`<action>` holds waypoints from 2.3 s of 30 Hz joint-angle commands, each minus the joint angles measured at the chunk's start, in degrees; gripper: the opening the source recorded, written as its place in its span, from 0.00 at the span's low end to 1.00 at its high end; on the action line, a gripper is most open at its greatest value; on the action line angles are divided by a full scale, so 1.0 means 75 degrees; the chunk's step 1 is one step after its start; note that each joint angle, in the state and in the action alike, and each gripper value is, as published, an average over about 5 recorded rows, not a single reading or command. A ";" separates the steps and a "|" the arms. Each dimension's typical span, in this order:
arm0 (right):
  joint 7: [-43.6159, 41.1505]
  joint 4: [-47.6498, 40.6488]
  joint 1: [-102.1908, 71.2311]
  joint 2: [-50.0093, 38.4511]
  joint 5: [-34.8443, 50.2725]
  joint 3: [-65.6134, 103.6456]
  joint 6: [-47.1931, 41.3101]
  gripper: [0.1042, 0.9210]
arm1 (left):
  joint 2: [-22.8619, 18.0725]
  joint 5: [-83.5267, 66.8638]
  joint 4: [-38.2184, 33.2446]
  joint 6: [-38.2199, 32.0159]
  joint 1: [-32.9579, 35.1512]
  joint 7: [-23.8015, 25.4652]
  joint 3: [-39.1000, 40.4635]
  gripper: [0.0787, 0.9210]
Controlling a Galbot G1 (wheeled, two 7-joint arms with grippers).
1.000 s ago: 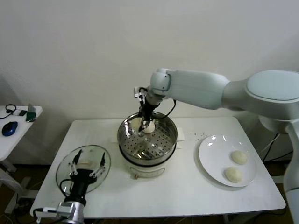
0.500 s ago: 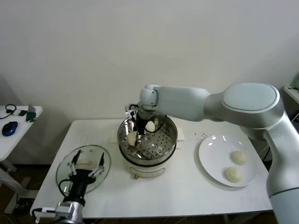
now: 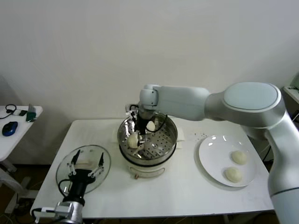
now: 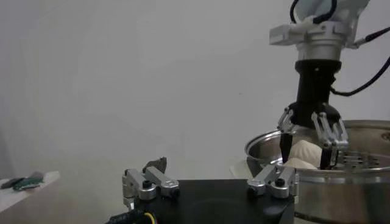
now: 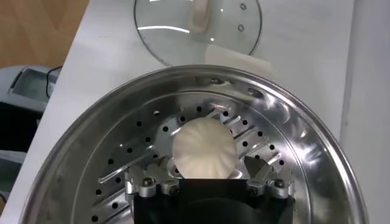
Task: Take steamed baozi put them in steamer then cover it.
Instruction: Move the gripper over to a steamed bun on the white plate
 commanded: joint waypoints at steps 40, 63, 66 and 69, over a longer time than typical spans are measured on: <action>-0.1241 0.2623 -0.3226 -0.7851 -0.6044 0.2686 0.1248 0.88 | -0.0293 0.0177 0.0117 0.0173 -0.0014 -0.0081 -0.0087 0.88; -0.1150 0.1868 -0.3683 -0.6919 -0.6005 0.2917 0.1229 0.88 | -0.0309 0.0226 0.0309 0.0163 -0.0050 -0.0085 -0.0084 0.88; -0.1142 0.1799 -0.3782 -0.6840 -0.6030 0.2981 0.1229 0.88 | -0.0296 0.0231 0.0318 0.0173 -0.0060 -0.0087 -0.0081 0.88; -0.1143 0.1720 -0.3826 -0.6761 -0.6046 0.3019 0.1239 0.88 | -0.0265 0.0237 0.0319 0.0189 -0.0075 -0.0089 -0.0076 0.88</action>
